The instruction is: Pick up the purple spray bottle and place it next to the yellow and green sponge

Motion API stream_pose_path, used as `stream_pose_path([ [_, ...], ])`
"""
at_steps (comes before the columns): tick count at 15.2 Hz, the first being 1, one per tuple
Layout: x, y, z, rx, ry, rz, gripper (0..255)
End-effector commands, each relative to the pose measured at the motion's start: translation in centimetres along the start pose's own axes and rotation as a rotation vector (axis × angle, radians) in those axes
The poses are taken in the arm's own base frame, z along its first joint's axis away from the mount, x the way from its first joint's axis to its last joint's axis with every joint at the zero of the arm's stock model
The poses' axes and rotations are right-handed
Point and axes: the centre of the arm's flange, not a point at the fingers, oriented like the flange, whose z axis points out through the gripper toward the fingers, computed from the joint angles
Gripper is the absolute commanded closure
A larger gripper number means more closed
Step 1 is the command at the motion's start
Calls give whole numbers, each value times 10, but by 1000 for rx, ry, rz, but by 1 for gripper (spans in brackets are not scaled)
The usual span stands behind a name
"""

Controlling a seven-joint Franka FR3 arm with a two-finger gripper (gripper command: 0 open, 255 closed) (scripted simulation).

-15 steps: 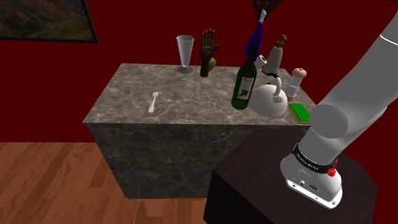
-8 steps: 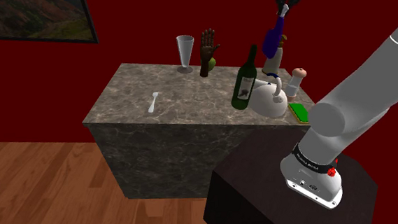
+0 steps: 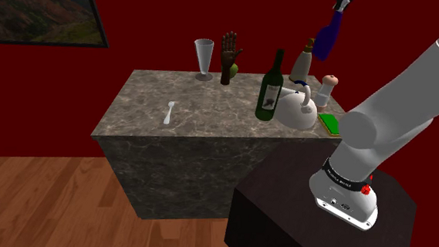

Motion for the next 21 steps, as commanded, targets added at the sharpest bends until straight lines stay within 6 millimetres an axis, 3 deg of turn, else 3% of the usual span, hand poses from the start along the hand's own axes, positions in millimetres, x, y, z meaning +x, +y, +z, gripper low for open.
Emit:
stream_pose_path([
  [1,-7,23,-11,0,0,-1,255],
  [12,-53,150,-66,0,0,-1,255],
  [13,-54,155,-68,0,0,-1,255],
  [21,-56,155,-26,0,0,-1,255],
])
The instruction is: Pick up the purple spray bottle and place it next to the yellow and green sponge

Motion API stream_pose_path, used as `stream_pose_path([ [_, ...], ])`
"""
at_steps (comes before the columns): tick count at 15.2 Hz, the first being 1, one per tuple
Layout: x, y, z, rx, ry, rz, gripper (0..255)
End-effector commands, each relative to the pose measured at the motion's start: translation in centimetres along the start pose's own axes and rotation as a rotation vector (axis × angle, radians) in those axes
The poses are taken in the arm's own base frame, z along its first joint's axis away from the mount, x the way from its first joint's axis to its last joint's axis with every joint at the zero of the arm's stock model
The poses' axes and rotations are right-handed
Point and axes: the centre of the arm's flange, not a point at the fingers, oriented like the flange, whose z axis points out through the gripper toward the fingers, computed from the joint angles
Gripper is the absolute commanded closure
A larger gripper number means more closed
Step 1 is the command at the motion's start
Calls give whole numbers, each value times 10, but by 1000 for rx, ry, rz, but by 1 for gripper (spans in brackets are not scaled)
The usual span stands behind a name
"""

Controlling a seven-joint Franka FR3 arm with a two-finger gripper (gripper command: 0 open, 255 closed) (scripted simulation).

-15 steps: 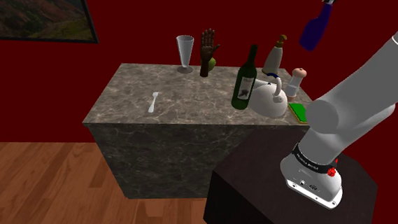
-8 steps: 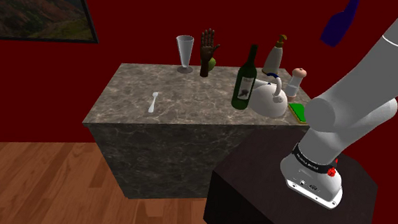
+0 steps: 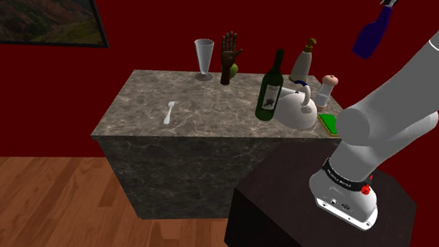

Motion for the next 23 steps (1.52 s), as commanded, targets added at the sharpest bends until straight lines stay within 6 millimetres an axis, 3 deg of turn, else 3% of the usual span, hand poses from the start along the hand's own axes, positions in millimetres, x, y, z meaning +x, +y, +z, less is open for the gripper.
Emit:
stream_pose_path([
  [1,0,3,13,1,-4,3,255],
  [23,-5,3,129,1,-4,3,255],
])
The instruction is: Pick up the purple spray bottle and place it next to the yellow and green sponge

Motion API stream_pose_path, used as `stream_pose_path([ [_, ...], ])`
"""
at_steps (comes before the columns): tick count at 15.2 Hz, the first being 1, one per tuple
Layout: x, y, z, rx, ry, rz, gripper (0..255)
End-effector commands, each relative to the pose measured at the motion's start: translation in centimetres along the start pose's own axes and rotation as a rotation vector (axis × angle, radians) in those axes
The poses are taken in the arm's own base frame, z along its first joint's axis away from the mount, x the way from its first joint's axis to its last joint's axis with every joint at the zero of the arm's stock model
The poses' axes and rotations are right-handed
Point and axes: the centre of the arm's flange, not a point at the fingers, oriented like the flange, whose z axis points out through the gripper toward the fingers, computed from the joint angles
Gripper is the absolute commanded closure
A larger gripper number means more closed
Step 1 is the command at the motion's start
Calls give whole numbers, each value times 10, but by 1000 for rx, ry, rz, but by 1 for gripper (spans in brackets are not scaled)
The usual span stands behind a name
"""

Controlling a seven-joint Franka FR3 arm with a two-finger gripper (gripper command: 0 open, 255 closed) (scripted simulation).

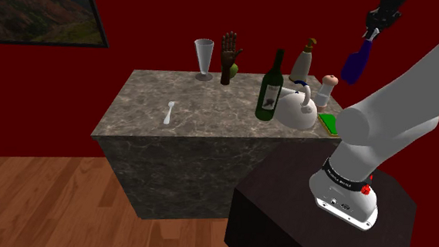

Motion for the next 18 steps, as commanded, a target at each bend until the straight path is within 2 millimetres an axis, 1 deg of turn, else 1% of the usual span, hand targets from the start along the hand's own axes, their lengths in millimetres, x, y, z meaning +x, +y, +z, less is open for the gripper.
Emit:
stream_pose_path([
  [1,-2,3,11,1,-3,4,255],
  [18,-6,3,100,1,-3,4,255],
])
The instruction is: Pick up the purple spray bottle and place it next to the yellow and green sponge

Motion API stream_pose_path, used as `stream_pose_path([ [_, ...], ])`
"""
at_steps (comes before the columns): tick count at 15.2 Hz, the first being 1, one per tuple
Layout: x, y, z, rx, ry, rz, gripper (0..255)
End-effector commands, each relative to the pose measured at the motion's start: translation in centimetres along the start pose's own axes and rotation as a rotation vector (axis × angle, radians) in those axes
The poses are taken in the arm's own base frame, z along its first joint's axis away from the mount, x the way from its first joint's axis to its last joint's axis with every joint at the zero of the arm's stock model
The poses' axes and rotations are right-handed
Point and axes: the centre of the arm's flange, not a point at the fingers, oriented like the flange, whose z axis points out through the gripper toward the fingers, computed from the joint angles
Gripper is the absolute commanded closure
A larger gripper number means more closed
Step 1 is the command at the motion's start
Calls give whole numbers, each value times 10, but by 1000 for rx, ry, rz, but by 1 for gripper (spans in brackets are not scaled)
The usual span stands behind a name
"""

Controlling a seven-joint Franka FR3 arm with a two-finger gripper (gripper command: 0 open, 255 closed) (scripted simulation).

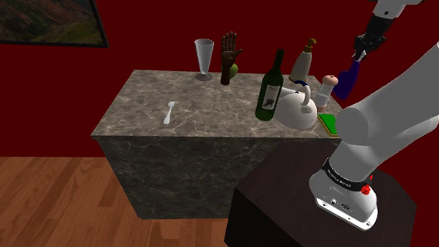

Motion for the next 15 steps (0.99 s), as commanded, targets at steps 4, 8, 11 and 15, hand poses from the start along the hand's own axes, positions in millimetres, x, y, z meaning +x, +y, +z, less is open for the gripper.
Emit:
stream_pose_path([
  [4,-3,2,31,3,-7,8,255],
  [8,-4,2,56,3,-7,8,255],
  [11,-4,2,56,3,-7,8,255],
  [15,-4,2,56,3,-7,8,255],
])
